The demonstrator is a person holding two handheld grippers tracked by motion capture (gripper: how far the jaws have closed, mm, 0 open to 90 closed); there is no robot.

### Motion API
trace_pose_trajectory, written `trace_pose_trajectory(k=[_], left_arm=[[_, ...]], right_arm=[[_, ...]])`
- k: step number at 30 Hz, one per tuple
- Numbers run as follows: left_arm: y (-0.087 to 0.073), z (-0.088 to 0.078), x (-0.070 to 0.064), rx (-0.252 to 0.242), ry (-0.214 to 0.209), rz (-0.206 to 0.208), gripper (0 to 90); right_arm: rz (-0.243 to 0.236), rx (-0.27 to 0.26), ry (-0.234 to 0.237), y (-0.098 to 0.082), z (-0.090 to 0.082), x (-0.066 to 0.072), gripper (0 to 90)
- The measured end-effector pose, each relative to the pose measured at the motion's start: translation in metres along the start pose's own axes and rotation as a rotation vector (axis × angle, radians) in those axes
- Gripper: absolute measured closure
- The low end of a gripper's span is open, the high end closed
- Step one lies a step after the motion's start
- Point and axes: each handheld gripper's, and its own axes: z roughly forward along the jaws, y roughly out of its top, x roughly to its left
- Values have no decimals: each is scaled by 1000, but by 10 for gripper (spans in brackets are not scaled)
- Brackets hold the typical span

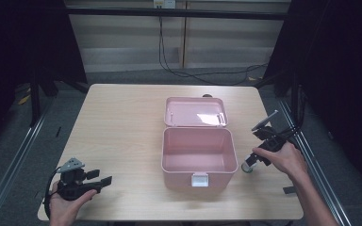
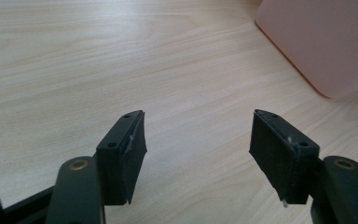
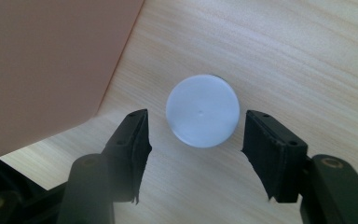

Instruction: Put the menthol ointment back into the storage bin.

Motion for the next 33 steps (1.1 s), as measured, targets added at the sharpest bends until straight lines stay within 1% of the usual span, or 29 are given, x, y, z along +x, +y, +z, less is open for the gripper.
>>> trace_pose_trajectory(k=[2,7,11,13,16,17,19,25,27,33], left_arm=[[0,0,1,-1,-2,-2,360],[0,0,0,3,1,-1,361],[0,0,1,9,2,5,361],[0,0,0,5,2,-2,362],[0,0,1,4,1,-2,362],[0,0,1,8,0,4,362],[0,0,0,4,0,-2,363],[0,0,1,10,1,5,363],[0,0,1,11,2,5,363],[0,0,0,12,0,2,363]], right_arm=[[-8,5,-6,1,2,0,426],[0,22,-14,5,5,-1,426],[-7,39,-20,8,10,2,427],[-10,44,-25,9,11,3,432],[-13,60,-44,12,16,5,449],[-17,70,-56,13,18,6,458],[-18,72,-60,13,20,6,462],[-19,88,-78,15,23,7,474],[-17,89,-91,16,24,8,501],[-19,93,-92,16,24,8,507]])
